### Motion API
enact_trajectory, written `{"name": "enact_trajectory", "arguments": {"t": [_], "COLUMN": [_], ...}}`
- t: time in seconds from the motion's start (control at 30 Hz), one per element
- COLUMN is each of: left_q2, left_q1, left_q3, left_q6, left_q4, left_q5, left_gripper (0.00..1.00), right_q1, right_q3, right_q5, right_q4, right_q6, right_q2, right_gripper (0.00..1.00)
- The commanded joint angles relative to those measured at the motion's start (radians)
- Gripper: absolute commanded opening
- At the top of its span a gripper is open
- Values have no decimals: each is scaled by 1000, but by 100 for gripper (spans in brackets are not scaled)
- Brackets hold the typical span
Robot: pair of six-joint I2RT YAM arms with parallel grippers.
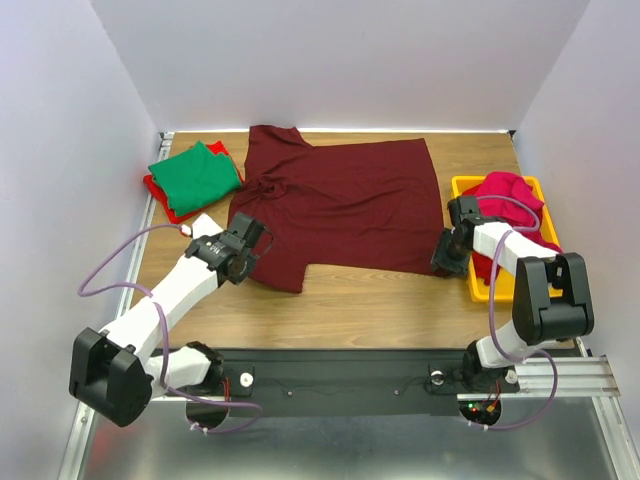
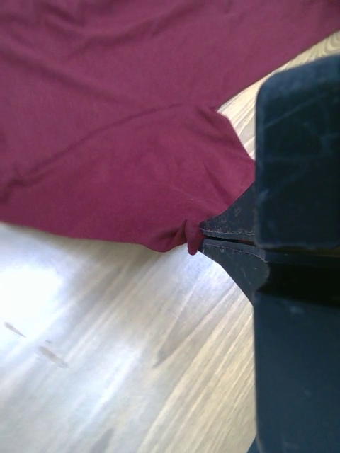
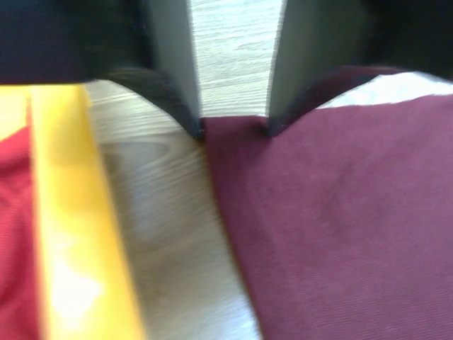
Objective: Fold and stack the t-shirts
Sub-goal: Flatten the tshirt out
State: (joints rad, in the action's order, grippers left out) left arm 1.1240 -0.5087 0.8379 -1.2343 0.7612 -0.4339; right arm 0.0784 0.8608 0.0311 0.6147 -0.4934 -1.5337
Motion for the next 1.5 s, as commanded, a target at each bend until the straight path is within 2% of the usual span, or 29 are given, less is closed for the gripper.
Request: {"name": "enact_trajectory", "arguments": {"t": [0.0, 0.2, 0.27, 0.4, 0.77, 0.93, 1.3, 1.47], "left_q2": [-20, -55, -85, -144, -257, -293, -378, -349], "left_q1": [-5, -25, -30, -34, -57, -73, -177, -228], "left_q3": [70, 72, 60, 52, 75, 86, 50, 69], "left_q6": [143, 239, 243, 263, 216, 196, 46, 27], "left_q4": [23, 30, 36, 41, 133, 151, 233, 224], "left_q5": [-57, 9, 20, 66, 172, 267, 382, 377], "left_gripper": [0, 0, 0, 0, 0, 0, 0, 0], "right_q1": [-5, -5, -5, -6, -5, -5, -3, -5], "right_q3": [-20, -32, -34, -8, 53, 66, 38, 49], "right_q5": [21, 35, 33, 17, -25, -51, -76, -86], "right_q4": [-23, 0, 10, 63, 217, 273, 349, 359], "right_q6": [10, 24, 32, 67, 79, 82, 79, 78], "right_q2": [9, 49, 52, 56, 119, 139, 217, 208], "right_gripper": [39, 16, 13, 1, 1, 0, 0, 0]}}
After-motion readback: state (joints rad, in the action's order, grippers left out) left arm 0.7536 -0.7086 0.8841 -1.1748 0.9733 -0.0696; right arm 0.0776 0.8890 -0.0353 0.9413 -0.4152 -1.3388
